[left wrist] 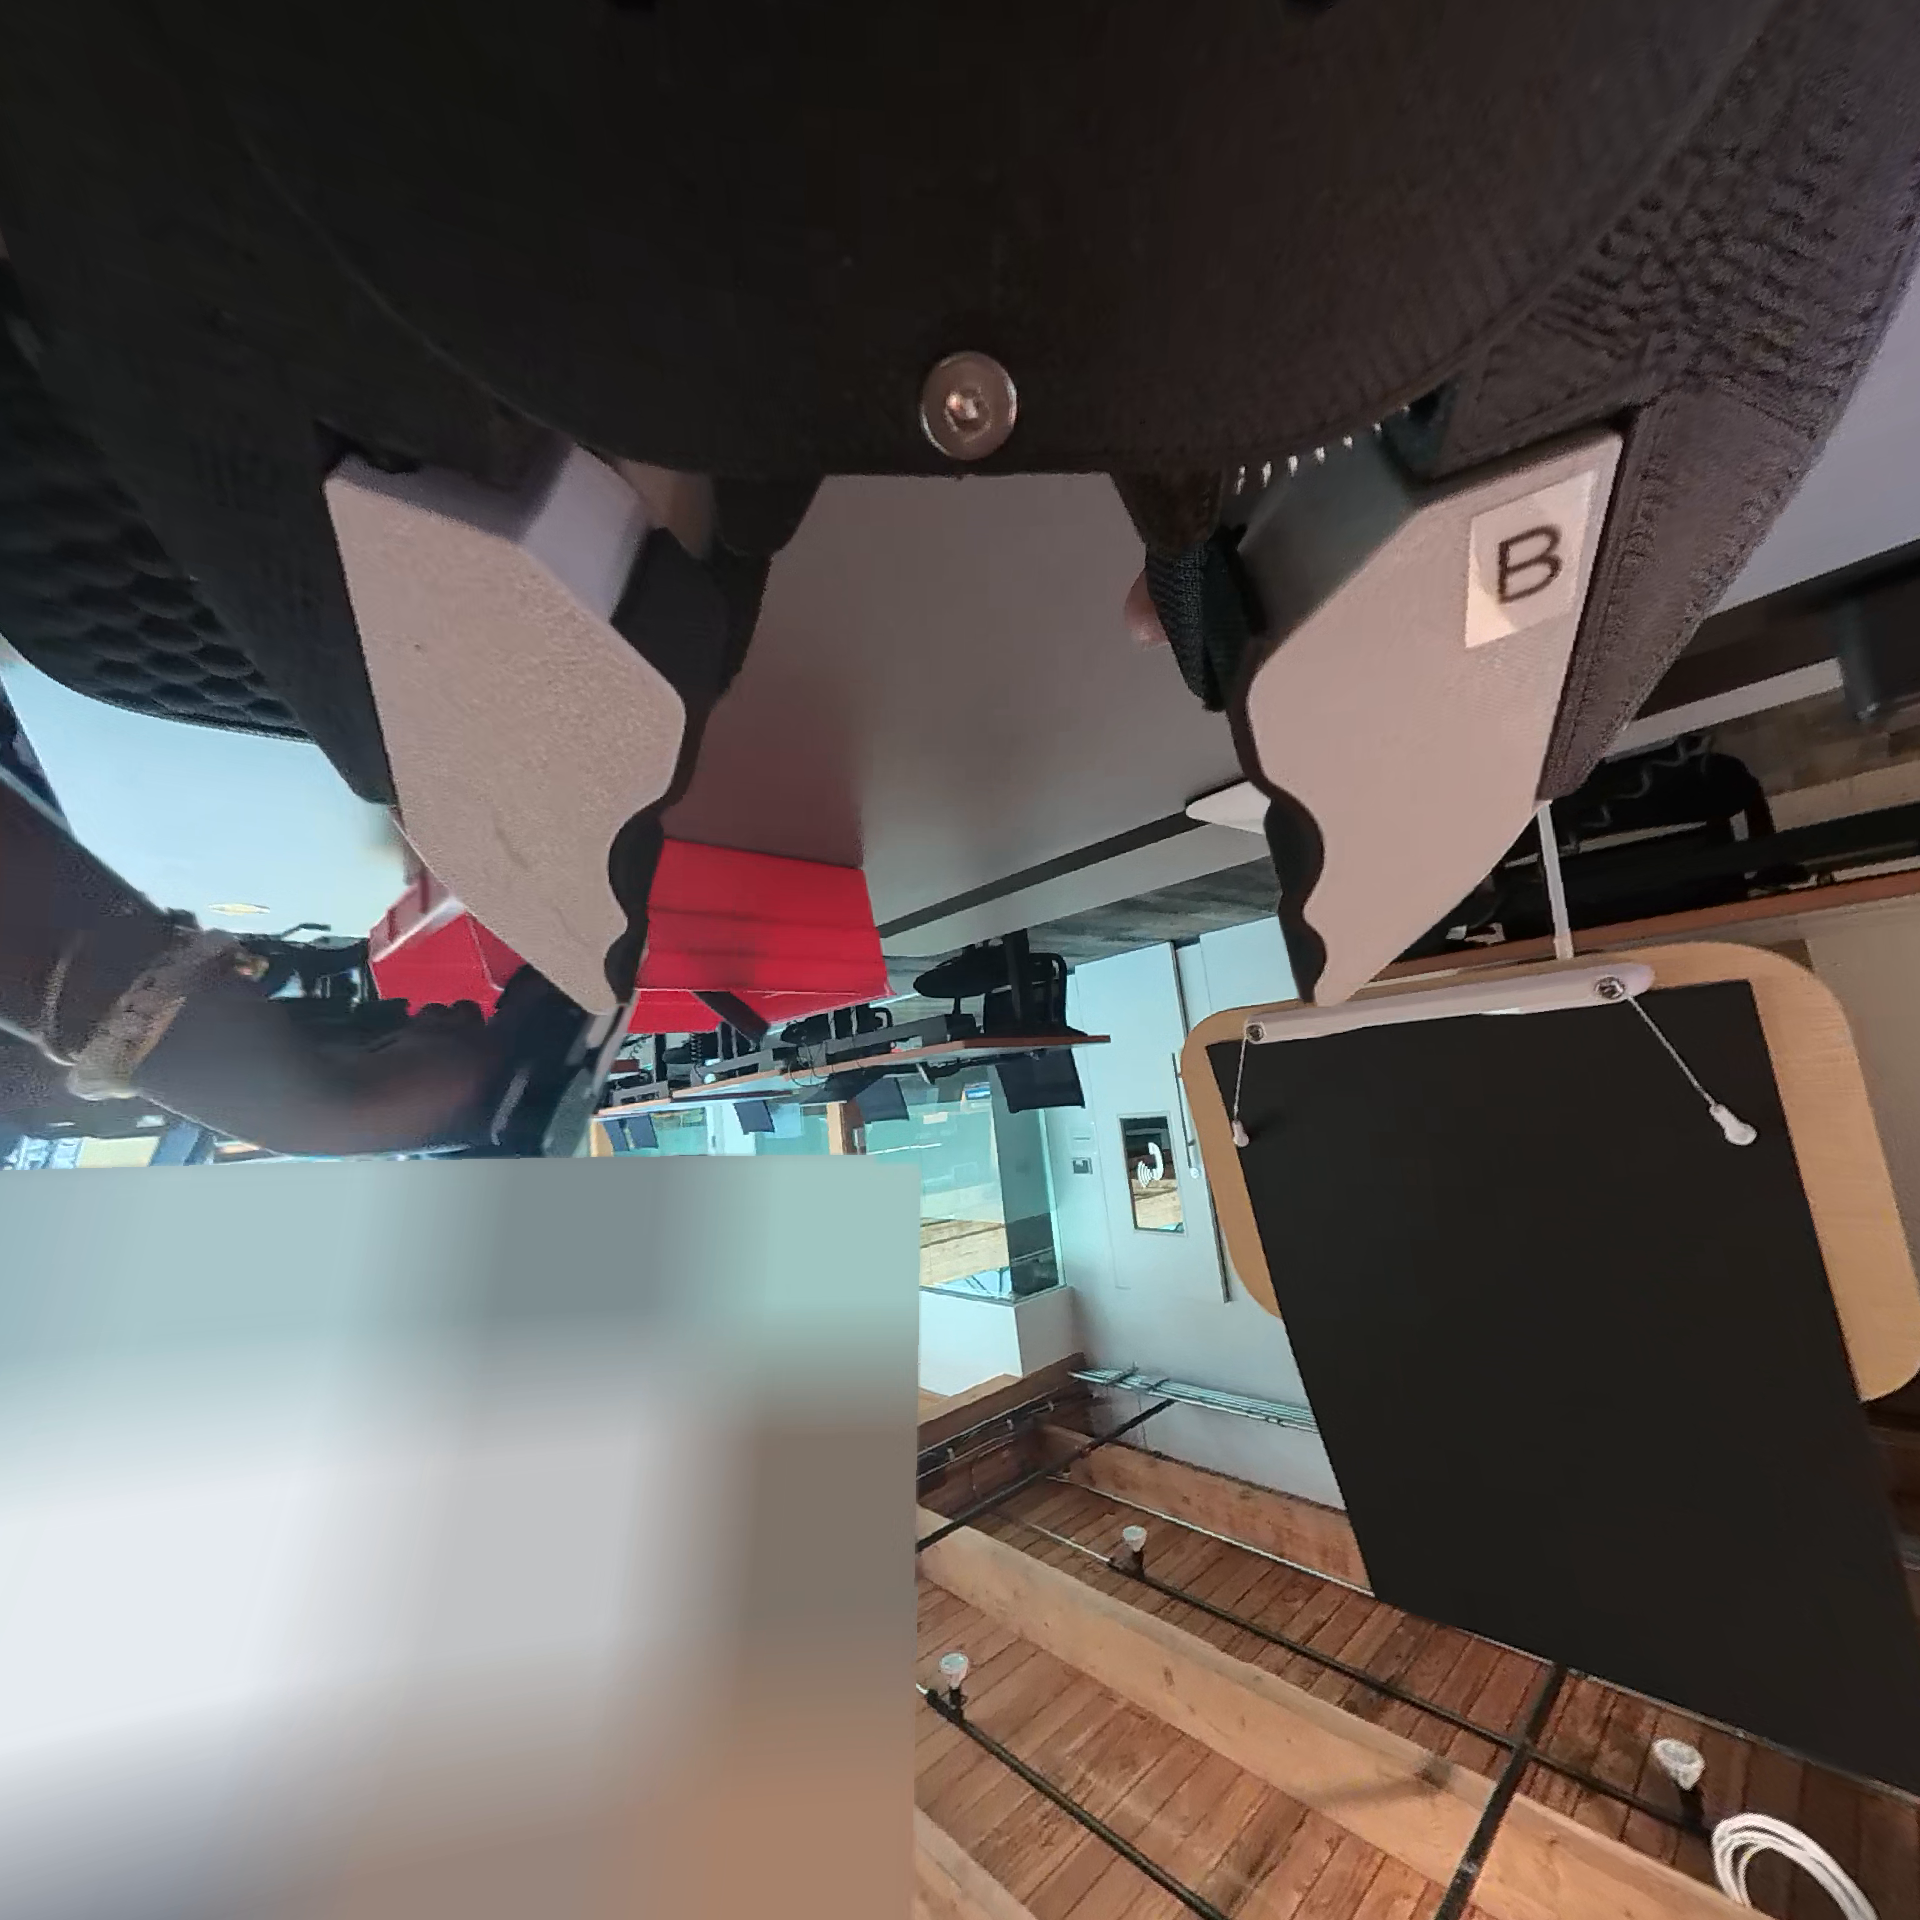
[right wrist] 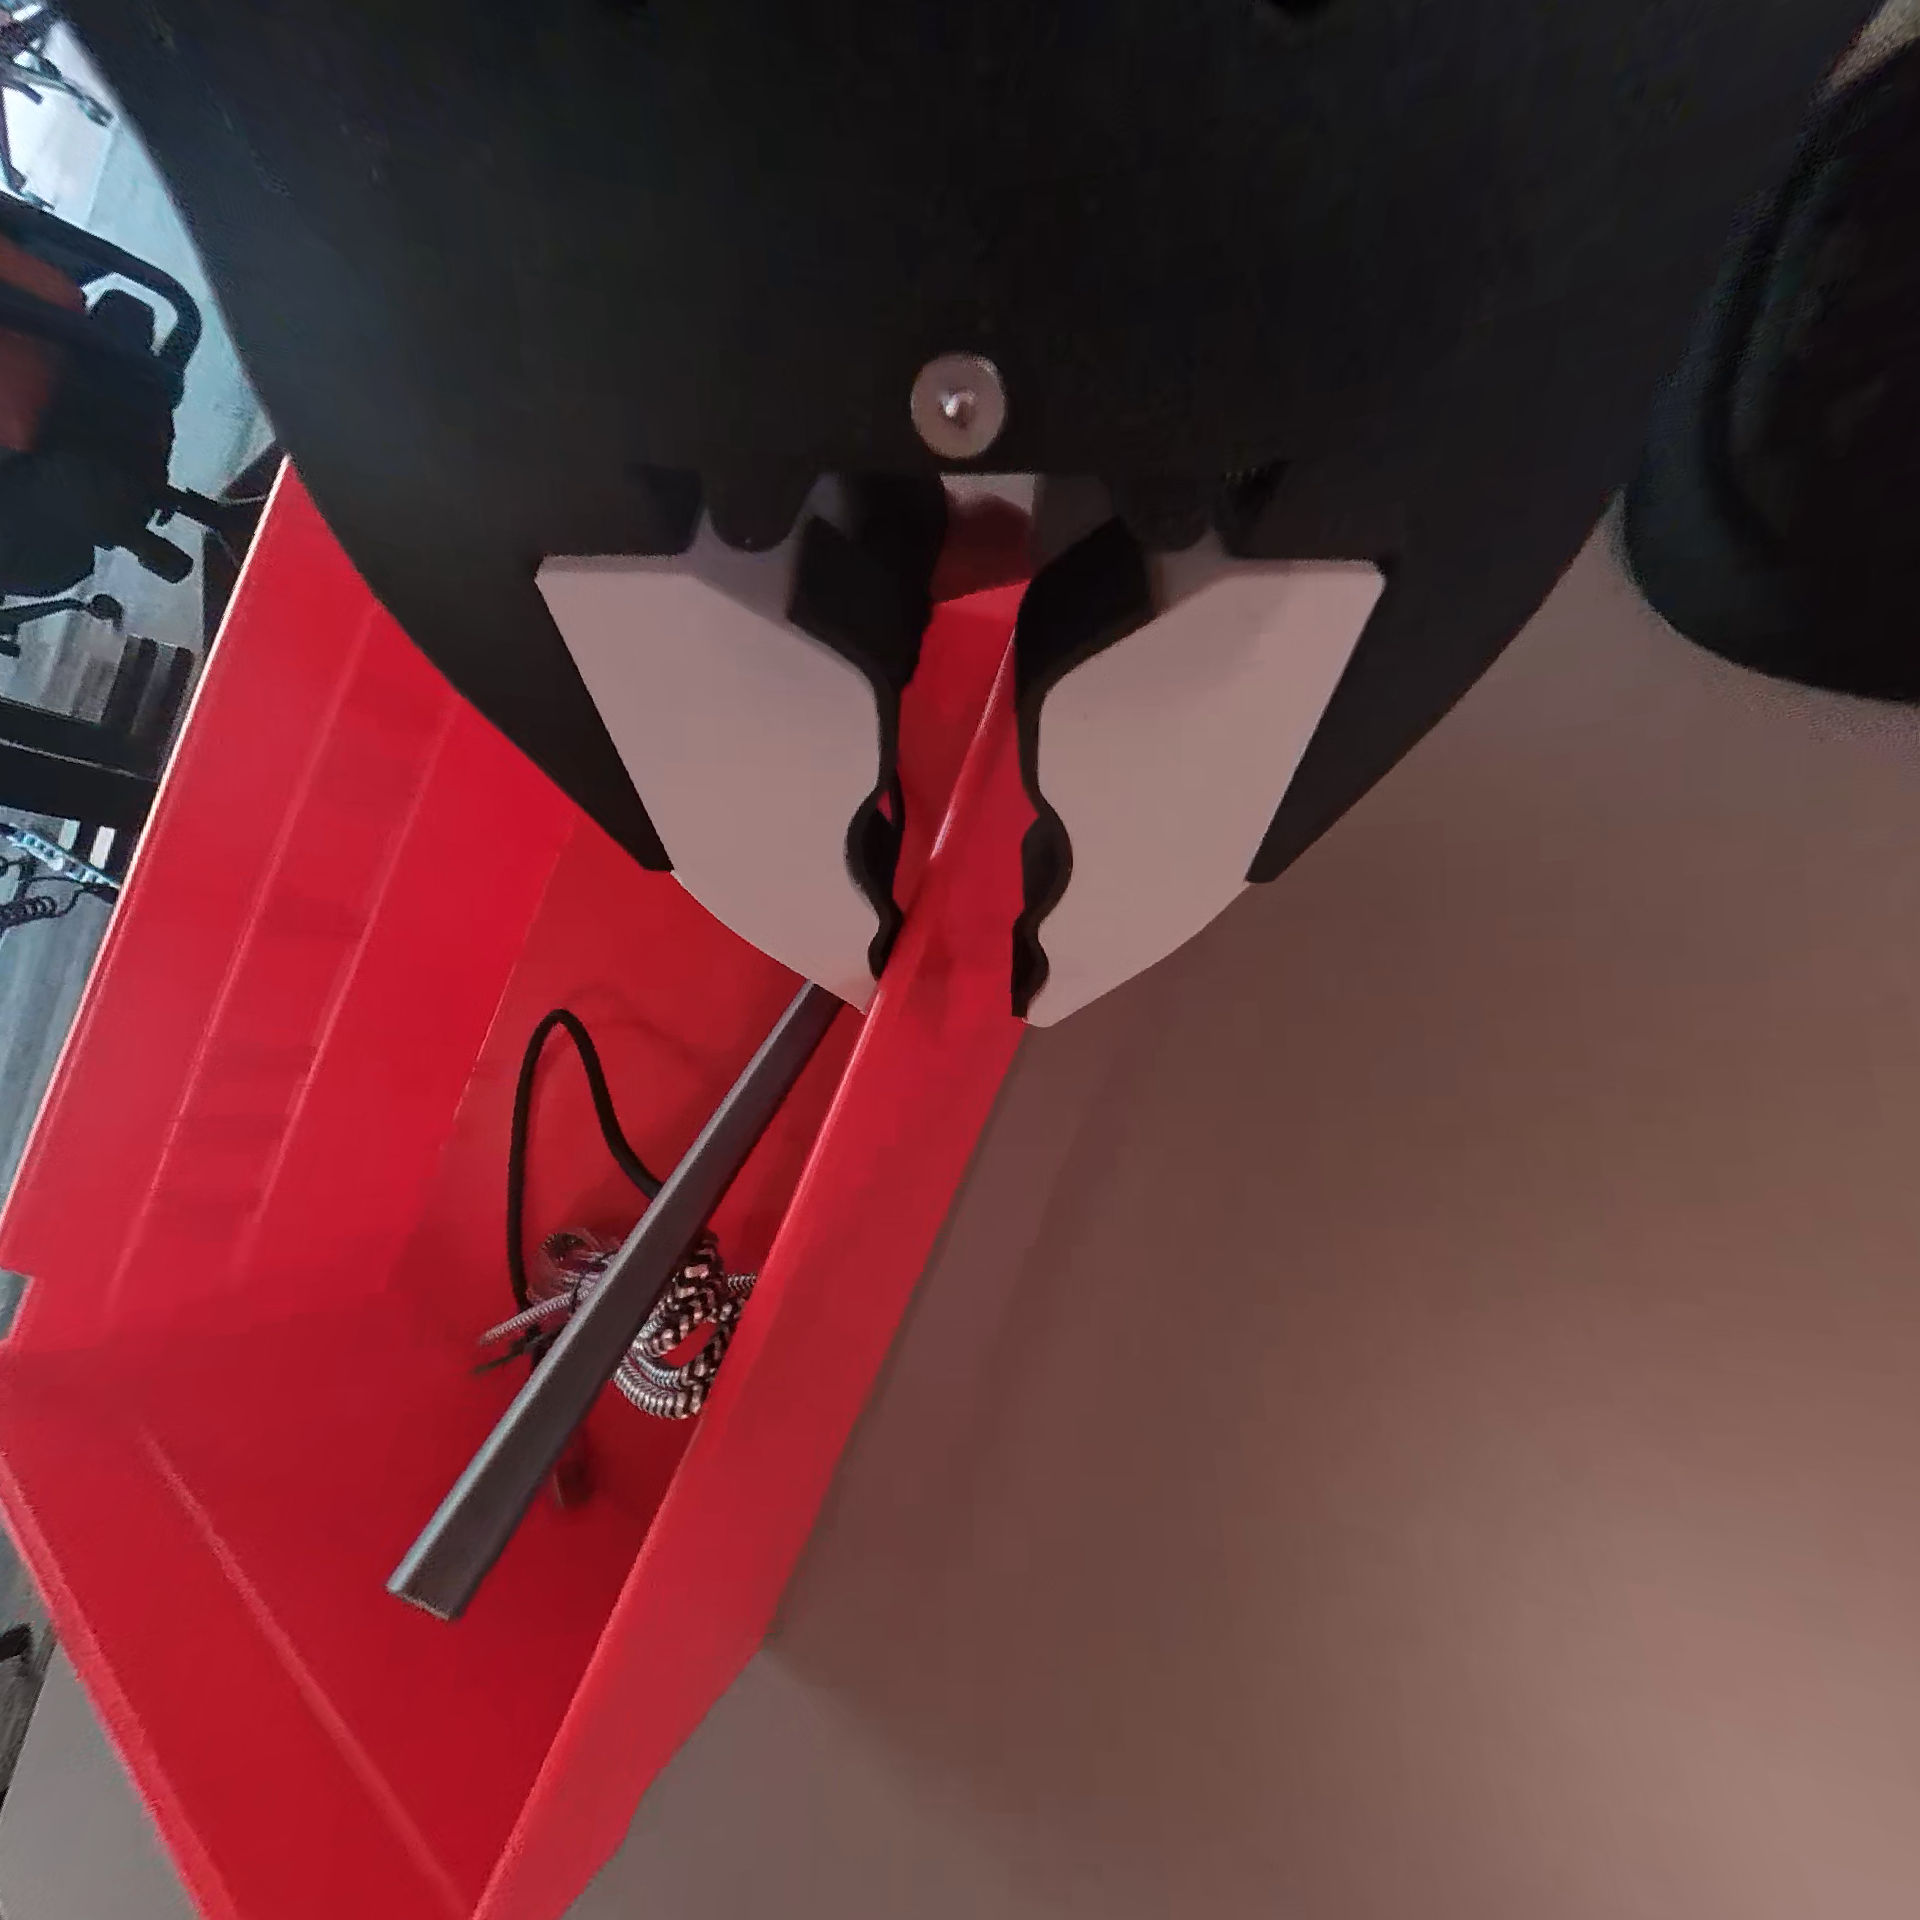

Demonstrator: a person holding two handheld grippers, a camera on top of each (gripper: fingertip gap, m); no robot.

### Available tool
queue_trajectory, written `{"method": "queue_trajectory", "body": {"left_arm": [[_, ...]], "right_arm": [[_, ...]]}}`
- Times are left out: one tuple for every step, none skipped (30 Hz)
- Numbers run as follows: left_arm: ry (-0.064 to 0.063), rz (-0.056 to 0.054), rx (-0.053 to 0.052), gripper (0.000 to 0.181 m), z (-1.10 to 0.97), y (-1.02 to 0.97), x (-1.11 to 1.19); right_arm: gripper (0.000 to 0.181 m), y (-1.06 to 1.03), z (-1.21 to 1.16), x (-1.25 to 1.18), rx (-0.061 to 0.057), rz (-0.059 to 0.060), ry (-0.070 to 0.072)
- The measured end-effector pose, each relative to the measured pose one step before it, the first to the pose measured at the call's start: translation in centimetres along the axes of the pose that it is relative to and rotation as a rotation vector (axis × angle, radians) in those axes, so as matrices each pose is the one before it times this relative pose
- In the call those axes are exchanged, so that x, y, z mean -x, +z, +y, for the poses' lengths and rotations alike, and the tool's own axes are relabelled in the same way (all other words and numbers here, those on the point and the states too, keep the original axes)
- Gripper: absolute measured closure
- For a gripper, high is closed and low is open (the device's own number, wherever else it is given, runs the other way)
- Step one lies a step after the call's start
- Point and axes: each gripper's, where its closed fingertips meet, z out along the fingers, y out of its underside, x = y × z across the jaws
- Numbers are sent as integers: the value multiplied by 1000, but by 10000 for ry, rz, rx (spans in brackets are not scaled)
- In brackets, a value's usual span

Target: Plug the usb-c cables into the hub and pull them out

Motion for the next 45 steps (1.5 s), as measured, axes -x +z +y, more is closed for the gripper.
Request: {"method": "queue_trajectory", "body": {"left_arm": [[47,98,15,68,-4,8,-182],[38,80,14,69,14,34,-175],[46,59,26,69,30,26,-132],[54,56,44,69,56,23,-133],[45,79,43,70,56,23,-158],[25,109,37,72,35,22,-200],[9,151,42,75,28,13,-264],[8,197,53,82,25,-10,-323],[15,204,65,90,36,-25,-336],[19,145,77,98,79,-21,-249],[15,86,110,104,136,-7,-161],[12,71,139,110,173,-8,-130],[40,103,148,113,196,17,-188],[110,199,123,114,172,19,-347],[146,354,36,114,9,35,-625],[90,326,-19,114,-120,62,-641],[68,199,-50,112,-192,60,-473],[64,68,-95,106,-265,38,-243],[-17,-46,-170,98,-369,6,-39],[-166,-23,-306,90,-603,-42,-9],[-298,46,-374,84,-841,-73,-56],[-313,97,-317,80,-1011,-83,-68],[-201,202,-270,76,-1352,-136,-167],[40,188,-281,76,-1772,-238,-120],[336,148,-260,77,-2046,-359,-15],[544,68,-78,77,-1952,-441,227],[633,-31,255,77,-1516,-510,608],[609,-87,519,78,-1020,-603,970],[584,-192,698,78,-494,-662,1363],[641,-223,906,79,169,-686,1649],[766,-113,1185,91,963,-694,1710],[834,92,1464,101,1843,-615,1555],[860,412,1659,106,2668,-448,1112],[716,682,1750,109,3247,-188,582],[620,700,1659,116,3386,155,380],[617,584,1471,123,3228,562,339],[455,444,1112,126,2735,908,382],[127,459,779,130,2258,1147,332],[-254,564,432,132,1715,1283,220],[-503,653,54,132,1093,1344,108],[-476,773,-34,135,879,1316,-59],[-239,647,146,138,1027,1262,56],[-7,363,349,138,1201,1214,345],[177,310,413,138,1132,1169,252],[208,319,308,138,776,1109,88]], "right_arm": [[161,161,-506,127,-5,13,56],[157,112,-507,95,-62,42,-31],[152,-36,-624,48,-206,92,-65],[148,-309,-780,-69,-367,197,-26],[141,-640,-967,-328,-524,393,10],[127,-924,-1229,-496,-704,535,-33],[110,-1169,-1677,-531,-1024,579,-41],[102,-1349,-1997,-251,-1252,387,113],[92,-1325,-2170,410,-1337,-47,280],[81,-1219,-2297,1260,-1418,-521,390],[70,-1040,-2260,2111,-1442,-957,499],[57,-800,-2048,2711,-1406,-1195,700],[50,-505,-1621,3032,-1288,-1313,826],[41,-257,-1220,2991,-1293,-1232,867],[36,-113,-778,2531,-1309,-930,801],[36,-100,-308,1921,-1254,-581,644],[36,-142,10,1045,-1207,-58,379],[36,-287,320,266,-993,373,-32],[36,-293,371,196,-588,304,-316],[36,-59,38,511,19,-6,-393],[36,-32,-491,298,26,66,-622],[36,-269,-576,254,-235,16,-961],[36,-386,-251,469,-285,-166,-941],[36,-234,171,511,-31,-219,-392],[36,-19,334,474,157,-220,222],[36,71,219,323,96,-132,457],[36,73,138,316,19,-143,366],[36,98,127,296,29,-131,134],[36,105,165,199,94,-67,-116],[36,84,186,117,120,-9,-266],[37,53,170,128,107,-14,-259],[37,31,119,136,85,-25,-143],[37,-5,53,94,31,-22,4],[37,-54,-30,56,-24,-24,106],[38,-64,-58,-25,-45,-3,142],[39,-65,-21,-85,-29,9,135],[39,-52,15,-106,-14,9,133],[40,-24,4,-121,-21,23,129],[40,-26,-54,-103,-43,17,118],[41,-19,-87,-68,-67,10,124],[43,-35,-102,-51,-75,4,134],[44,-40,-114,26,-81,-27,139],[44,-50,-117,35,-82,-32,112],[44,-45,-101,14,-70,-15,71],[44,-24,-55,9,-50,-22,43]]}}
